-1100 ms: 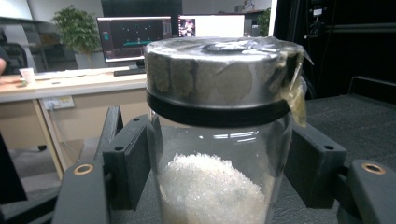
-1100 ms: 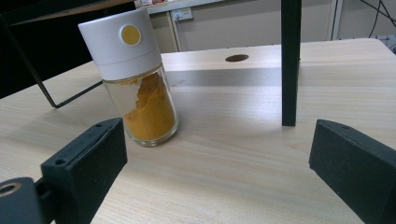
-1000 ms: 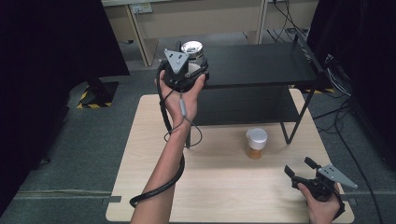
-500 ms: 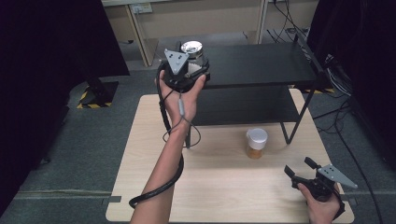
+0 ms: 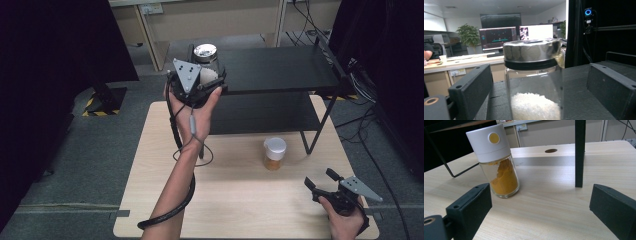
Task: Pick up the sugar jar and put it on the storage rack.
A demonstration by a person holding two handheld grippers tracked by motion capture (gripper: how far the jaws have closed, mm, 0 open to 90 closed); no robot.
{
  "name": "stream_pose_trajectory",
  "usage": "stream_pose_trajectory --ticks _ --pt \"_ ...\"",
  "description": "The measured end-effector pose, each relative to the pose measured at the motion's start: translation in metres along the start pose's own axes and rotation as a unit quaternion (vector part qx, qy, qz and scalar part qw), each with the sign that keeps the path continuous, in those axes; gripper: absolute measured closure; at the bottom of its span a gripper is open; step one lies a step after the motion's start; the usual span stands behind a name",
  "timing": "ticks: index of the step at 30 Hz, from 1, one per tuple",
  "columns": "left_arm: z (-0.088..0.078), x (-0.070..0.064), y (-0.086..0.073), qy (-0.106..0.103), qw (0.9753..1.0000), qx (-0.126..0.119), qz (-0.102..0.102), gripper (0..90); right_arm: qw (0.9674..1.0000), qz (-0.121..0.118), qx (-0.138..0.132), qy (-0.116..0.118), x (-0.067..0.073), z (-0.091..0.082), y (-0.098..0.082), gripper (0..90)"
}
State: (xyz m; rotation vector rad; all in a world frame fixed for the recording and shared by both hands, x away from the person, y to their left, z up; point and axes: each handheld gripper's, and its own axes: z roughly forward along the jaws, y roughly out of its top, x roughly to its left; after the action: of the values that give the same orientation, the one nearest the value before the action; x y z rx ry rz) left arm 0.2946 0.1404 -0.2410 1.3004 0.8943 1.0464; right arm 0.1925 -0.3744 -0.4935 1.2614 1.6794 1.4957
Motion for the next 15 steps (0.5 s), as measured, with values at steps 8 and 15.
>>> stream_pose_trajectory --ticks 8,15 --pt "-0.014 -0.004 -0.006 0.006 1.0 -0.001 -0.001 6.2 1.0 0.0 0.0 0.0 0.0 0.0 0.0 4.3" --pt "-0.03 -0.005 -0.019 -0.009 0.9999 -0.007 -0.003 6.3 1.0 -0.001 0.001 0.0 0.0 0.0 0.0 4.3"
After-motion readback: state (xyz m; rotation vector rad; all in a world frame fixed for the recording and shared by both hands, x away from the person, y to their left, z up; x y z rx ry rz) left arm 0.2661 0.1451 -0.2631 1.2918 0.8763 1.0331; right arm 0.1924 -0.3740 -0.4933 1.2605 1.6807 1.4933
